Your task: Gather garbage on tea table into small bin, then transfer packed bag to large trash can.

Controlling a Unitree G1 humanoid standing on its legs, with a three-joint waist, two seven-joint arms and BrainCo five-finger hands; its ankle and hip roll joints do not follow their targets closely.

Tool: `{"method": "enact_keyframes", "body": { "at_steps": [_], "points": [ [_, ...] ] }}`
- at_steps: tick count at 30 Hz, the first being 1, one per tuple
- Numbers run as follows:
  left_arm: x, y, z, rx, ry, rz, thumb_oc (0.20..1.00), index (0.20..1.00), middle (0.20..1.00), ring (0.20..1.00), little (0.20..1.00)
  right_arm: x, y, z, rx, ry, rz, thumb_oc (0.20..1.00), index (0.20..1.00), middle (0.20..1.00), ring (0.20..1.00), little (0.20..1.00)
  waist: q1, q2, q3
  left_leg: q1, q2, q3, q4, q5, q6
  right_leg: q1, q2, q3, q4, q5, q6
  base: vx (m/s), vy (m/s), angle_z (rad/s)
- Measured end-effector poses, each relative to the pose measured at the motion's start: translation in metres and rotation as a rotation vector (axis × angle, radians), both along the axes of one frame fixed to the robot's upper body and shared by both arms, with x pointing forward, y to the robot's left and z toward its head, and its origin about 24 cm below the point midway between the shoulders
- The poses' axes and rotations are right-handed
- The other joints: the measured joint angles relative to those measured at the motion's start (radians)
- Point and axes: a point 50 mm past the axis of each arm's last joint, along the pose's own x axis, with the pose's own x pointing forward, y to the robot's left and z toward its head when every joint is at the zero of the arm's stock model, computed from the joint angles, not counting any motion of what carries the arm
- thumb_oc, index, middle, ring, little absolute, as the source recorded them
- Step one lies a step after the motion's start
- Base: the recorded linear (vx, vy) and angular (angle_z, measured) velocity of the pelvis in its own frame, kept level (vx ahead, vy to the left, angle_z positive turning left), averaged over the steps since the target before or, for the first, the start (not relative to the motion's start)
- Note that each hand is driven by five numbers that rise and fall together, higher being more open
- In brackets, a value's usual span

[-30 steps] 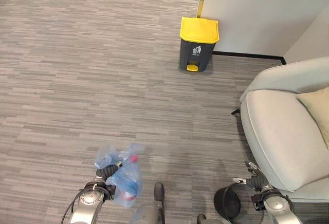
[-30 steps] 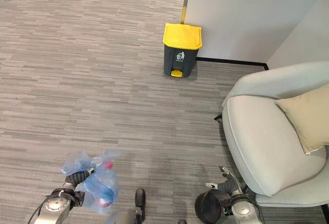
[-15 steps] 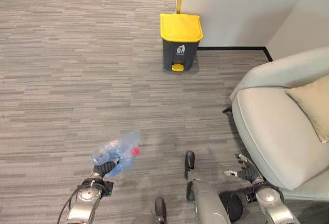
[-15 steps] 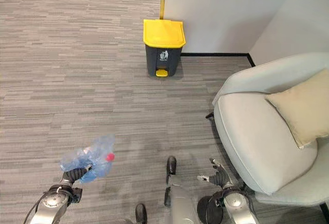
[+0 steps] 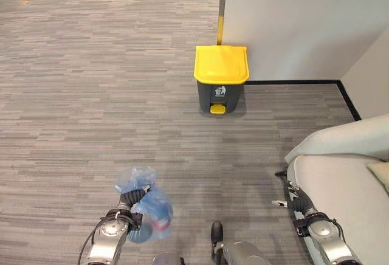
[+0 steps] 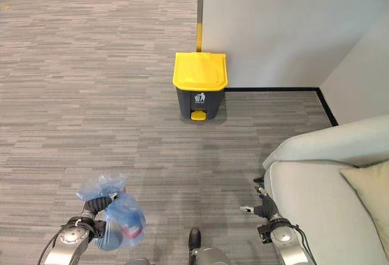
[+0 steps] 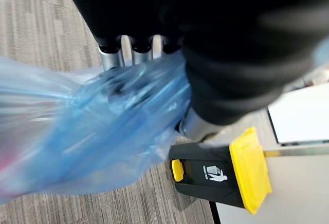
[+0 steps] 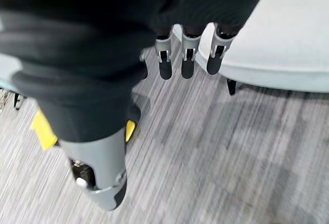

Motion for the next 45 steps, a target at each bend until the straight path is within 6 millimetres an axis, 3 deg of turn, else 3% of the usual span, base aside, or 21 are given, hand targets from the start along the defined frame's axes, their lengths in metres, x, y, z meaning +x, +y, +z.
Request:
{"method": "enact_keyframes", "body": {
  "at_steps": [3,5,8,9,10,12,14,15,17,19,20,23,25,29,30,32,34,37,40,41,45],
  "points": [
    [-0.006,0.0,-0.004,-0.007,0.015,0.009,0.2,0.2,0.2,0.2,0.2,-0.008,-0.004,-0.008,-0.012,0.043,-0.028,1.0,1.0,1.0,1.0,1.0,0.042,0.041,0.007,-0.122,-0.002,0.016,-0.287,0.152,-0.01,0.131,0.05,0.049,-0.117,-0.045,0.062,0.52,0.092,-0.43],
    [-0.008,-0.002,-0.005,-0.015,0.02,0.014,0.2,0.2,0.2,0.2,0.2,-0.01,-0.006,-0.01,-0.016,0.062,-0.037,1.0,1.0,1.0,1.0,1.0,0.054,0.058,0.011,-0.132,-0.004,0.022,-0.322,0.186,0.002,0.168,0.066,0.074,-0.118,-0.068,0.07,0.43,0.128,-0.63],
    [-0.024,0.0,-0.013,-0.017,0.065,0.027,0.2,0.2,0.2,0.2,0.2,-0.016,-0.009,-0.012,-0.026,0.077,-0.041,1.0,1.0,1.0,1.0,1.0,0.062,0.059,-0.012,-0.063,-0.04,0.036,-0.315,0.213,0.058,0.245,0.053,0.13,-0.1,-0.128,0.088,0.39,0.158,-0.63],
    [-0.024,0.0,-0.013,-0.015,0.066,0.026,0.2,0.2,0.2,0.2,0.2,-0.02,-0.009,-0.014,-0.022,0.09,-0.045,1.0,1.0,1.0,1.0,1.0,0.056,0.056,-0.019,-0.032,-0.052,0.041,-0.322,0.243,0.105,0.26,0.044,0.132,-0.079,-0.158,0.106,0.29,0.162,-0.3],
    [-0.025,0.001,-0.013,-0.011,0.071,0.022,0.2,0.2,0.2,0.2,0.2,-0.024,-0.007,-0.017,-0.014,0.101,-0.04,1.0,1.0,1.0,1.0,1.0,0.054,0.051,-0.022,-0.007,-0.051,0.066,-0.324,0.305,0.159,0.241,0.032,0.127,0.02,-0.214,0.151,0.28,0.158,-0.17],
    [-0.017,0.005,-0.007,0.01,0.051,0.005,0.2,0.2,0.2,0.2,0.2,-0.026,0.0,-0.02,0.01,0.108,-0.041,1.0,1.0,1.0,1.0,1.0,0.042,0.018,-0.038,0.037,-0.084,0.078,-0.359,0.264,0.188,0.131,-0.005,0.131,0.275,-0.259,0.205,0.31,0.175,-0.17],
    [-0.012,0.006,-0.004,0.022,0.04,-0.002,0.2,0.2,0.2,0.2,0.2,-0.025,0.003,-0.02,0.021,0.1,-0.038,1.0,1.0,1.0,1.0,1.0,0.044,0.007,-0.042,0.075,-0.11,0.082,-0.364,0.243,0.183,0.006,-0.062,0.124,0.525,-0.307,0.242,0.2,0.097,-0.26],
    [-0.009,0.007,-0.003,0.027,0.037,-0.007,0.2,0.2,0.2,0.2,0.2,-0.021,0.006,-0.017,0.028,0.082,-0.027,1.0,1.0,1.0,1.0,1.0,0.042,0.006,-0.042,0.098,-0.128,0.086,-0.372,0.233,0.194,-0.047,-0.096,0.126,0.6,-0.311,0.244,0.24,0.078,-0.2],
    [-0.003,0.008,0.001,0.033,0.018,-0.01,0.2,0.2,0.2,0.2,0.2,-0.015,0.01,-0.014,0.035,0.065,-0.009,1.0,1.0,1.0,1.0,1.0,0.034,0.017,-0.035,0.137,-0.141,0.084,-0.4,0.218,0.201,-0.124,-0.121,0.121,0.64,-0.333,0.238,0.14,0.031,-0.04],
    [0.002,0.01,0.005,0.044,0.002,-0.011,0.2,0.2,0.2,0.2,0.2,-0.01,0.017,-0.014,0.041,0.061,0.022,1.0,1.0,1.0,1.0,1.0,0.023,0.031,-0.031,0.168,-0.134,0.087,-0.405,0.209,0.183,-0.208,-0.118,0.1,0.558,-0.339,0.239,0.31,0.038,0.06],
    [-0.001,0.012,0.004,0.046,0.01,-0.001,0.2,0.2,0.2,0.2,0.2,-0.006,0.019,-0.012,0.044,0.052,0.032,1.0,1.0,1.0,1.0,1.0,0.028,0.042,-0.024,0.191,-0.128,0.085,-0.414,0.157,0.17,-0.275,-0.115,0.054,0.493,-0.308,0.237,0.42,-0.011,-0.16],
    [-0.01,0.012,-0.008,0.033,0.064,0.021,0.2,0.2,0.2,0.2,0.2,-0.006,0.017,-0.011,0.038,0.049,0.028,1.0,1.0,1.0,1.0,1.0,0.001,0.023,-0.009,0.227,-0.141,0.07,-0.399,0.103,0.154,-0.408,-0.099,0.048,0.297,-0.147,0.229,0.37,-0.074,0.09],
    [-0.011,0.012,-0.01,0.026,0.077,0.027,0.2,0.2,0.2,0.2,0.2,-0.017,0.015,-0.018,0.039,0.086,0.014,1.0,1.0,1.0,1.0,1.0,-0.013,0.02,0.002,0.268,-0.153,0.047,-0.385,0.065,0.143,-0.409,-0.103,0.006,0.056,-0.032,0.242,0.45,-0.177,0.32],
    [-0.009,0.007,-0.01,0.013,0.07,0.02,0.2,0.2,0.2,0.2,0.2,-0.035,0.012,-0.026,0.041,0.134,-0.003,1.0,1.0,1.0,1.0,1.0,-0.043,0.013,-0.004,0.361,-0.162,-0.044,-0.374,0.015,0.127,-0.322,-0.119,-0.032,-0.015,0.037,0.217,0.34,-0.184,0.71],
    [-0.008,0.003,-0.011,0.004,0.068,0.019,0.2,0.2,0.2,0.2,0.2,-0.034,0.009,-0.026,0.033,0.139,-0.01,1.0,1.0,1.0,1.0,1.0,-0.041,0.029,-0.006,0.399,-0.136,-0.066,-0.369,-0.003,0.102,-0.301,-0.11,-0.032,0.013,0.134,0.192,0.27,-0.199,0.82],
    [-0.011,0.003,-0.012,0.0,0.071,0.017,0.2,0.2,0.2,0.2,0.2,-0.027,0.008,-0.023,0.027,0.12,-0.007,1.0,1.0,1.0,1.0,1.0,-0.041,0.046,-0.006,0.395,-0.11,-0.068,-0.315,-0.014,0.079,-0.284,-0.092,-0.035,0.027,0.18,0.155,0.24,-0.179,0.47],
    [-0.013,0.0,-0.014,-0.012,0.078,0.018,0.2,0.2,0.2,0.2,0.2,-0.016,0.006,-0.016,0.026,0.079,-0.015,1.0,1.0,1.0,1.0,1.0,-0.032,0.048,-0.007,0.332,-0.083,-0.033,-0.102,-0.019,0.05,-0.225,-0.074,-0.038,0.01,0.202,0.095,0.23,-0.138,0.16],
    [-0.016,-0.005,-0.016,-0.029,0.082,0.017,0.2,0.2,0.2,0.2,0.2,-0.003,0.0,-0.006,0.004,0.034,-0.018,1.0,1.0,1.0,1.0,1.0,-0.021,0.068,-0.014,0.262,-0.027,-0.014,0.112,-0.005,0.01,-0.144,-0.033,-0.033,-0.035,0.144,0.042,0.21,-0.073,-0.1],
    [-0.007,-0.012,-0.012,-0.031,0.059,-0.023,0.2,0.2,0.2,0.2,0.2,-0.001,-0.007,-0.001,-0.021,0.022,-0.02,1.0,1.0,1.0,1.0,1.0,-0.011,0.049,-0.02,0.175,-0.001,-0.013,-0.014,-0.029,-0.003,-0.1,-0.025,-0.035,-0.066,0.128,0.013,0.15,-0.017,-0.02],
    [-0.004,-0.014,-0.011,-0.033,0.052,-0.028,0.2,0.2,0.2,0.2,0.2,-0.002,-0.007,-0.002,-0.024,0.024,-0.026,1.0,1.0,1.0,1.0,1.0,-0.011,0.036,-0.013,0.14,0.006,-0.013,-0.078,-0.024,-0.01,-0.079,-0.026,-0.037,-0.069,0.118,0.026,0.13,0.025,0.08],
    [-0.004,-0.014,-0.01,-0.031,0.05,-0.029,0.2,0.2,0.2,0.2,0.2,-0.008,-0.007,-0.006,-0.025,0.045,-0.035,1.0,1.0,1.0,1.0,1.0,-0.007,0.017,-0.001,0.077,0.049,-0.01,-0.231,0.072,-0.028,-0.01,-0.004,-0.043,-0.098,0.095,0.059,0.11,0.09,-0.14]
  ]
}}
